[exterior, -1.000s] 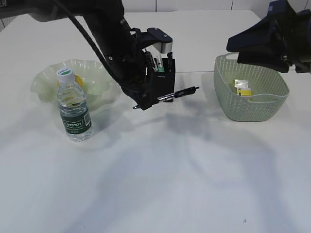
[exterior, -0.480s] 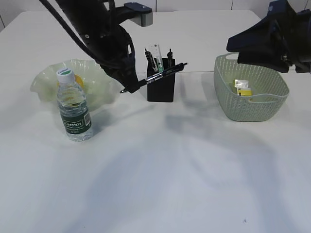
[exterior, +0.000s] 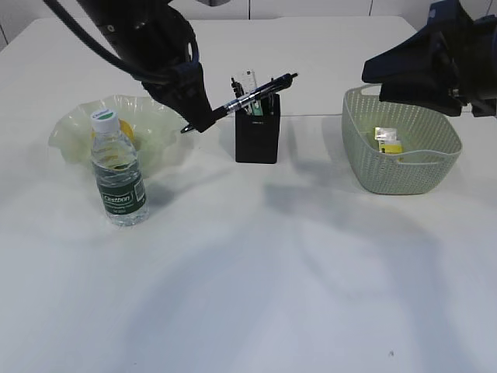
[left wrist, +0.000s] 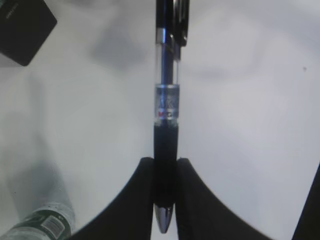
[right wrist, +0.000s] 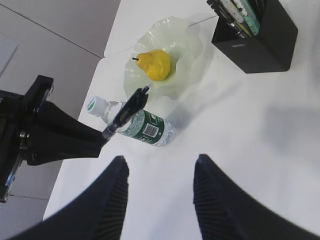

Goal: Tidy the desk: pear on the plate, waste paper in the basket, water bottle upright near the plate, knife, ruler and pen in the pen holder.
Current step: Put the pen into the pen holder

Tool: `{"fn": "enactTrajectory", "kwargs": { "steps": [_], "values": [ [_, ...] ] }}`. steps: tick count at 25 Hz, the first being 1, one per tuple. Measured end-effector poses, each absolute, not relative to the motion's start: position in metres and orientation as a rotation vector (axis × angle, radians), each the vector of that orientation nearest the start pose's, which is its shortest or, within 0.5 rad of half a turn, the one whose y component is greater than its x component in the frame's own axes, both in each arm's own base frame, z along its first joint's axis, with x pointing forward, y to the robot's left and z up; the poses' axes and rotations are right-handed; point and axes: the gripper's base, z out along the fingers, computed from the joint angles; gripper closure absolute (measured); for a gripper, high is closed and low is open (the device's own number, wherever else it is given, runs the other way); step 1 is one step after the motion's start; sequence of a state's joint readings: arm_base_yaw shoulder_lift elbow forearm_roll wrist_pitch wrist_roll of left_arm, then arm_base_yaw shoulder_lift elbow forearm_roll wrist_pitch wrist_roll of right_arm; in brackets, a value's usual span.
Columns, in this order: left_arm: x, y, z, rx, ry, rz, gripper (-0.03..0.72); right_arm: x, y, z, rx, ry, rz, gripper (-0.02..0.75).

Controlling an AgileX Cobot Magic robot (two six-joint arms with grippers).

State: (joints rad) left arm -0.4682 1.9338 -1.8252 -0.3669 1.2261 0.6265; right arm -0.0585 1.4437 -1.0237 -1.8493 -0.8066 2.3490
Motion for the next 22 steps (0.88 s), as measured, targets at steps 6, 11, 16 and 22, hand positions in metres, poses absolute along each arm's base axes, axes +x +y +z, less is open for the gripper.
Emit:
{"fn": "enactTrajectory", "kwargs": {
  "steps": [6,11,16,22],
  "values": [
    [0.336,-0.207,0.306,1.355,2.447,-0.526,0.634,0.304,0.045,0.309,0.034,2.159,1.021,0.412],
    [0.32,-0.2,0.314,1.349,2.446,-0.548,0.634,0.304,0.045,0.309,0.035,2.158,1.019,0.412],
    [0.304,-0.194,0.324,1.336,2.431,-0.578,0.634,0.304,0.045,0.309,0.035,2.158,1.019,0.414],
    [0.299,-0.198,0.334,1.278,2.384,-0.669,0.634,0.304,0.045,0.309,0.035,2.158,1.019,0.414]
  ]
}}
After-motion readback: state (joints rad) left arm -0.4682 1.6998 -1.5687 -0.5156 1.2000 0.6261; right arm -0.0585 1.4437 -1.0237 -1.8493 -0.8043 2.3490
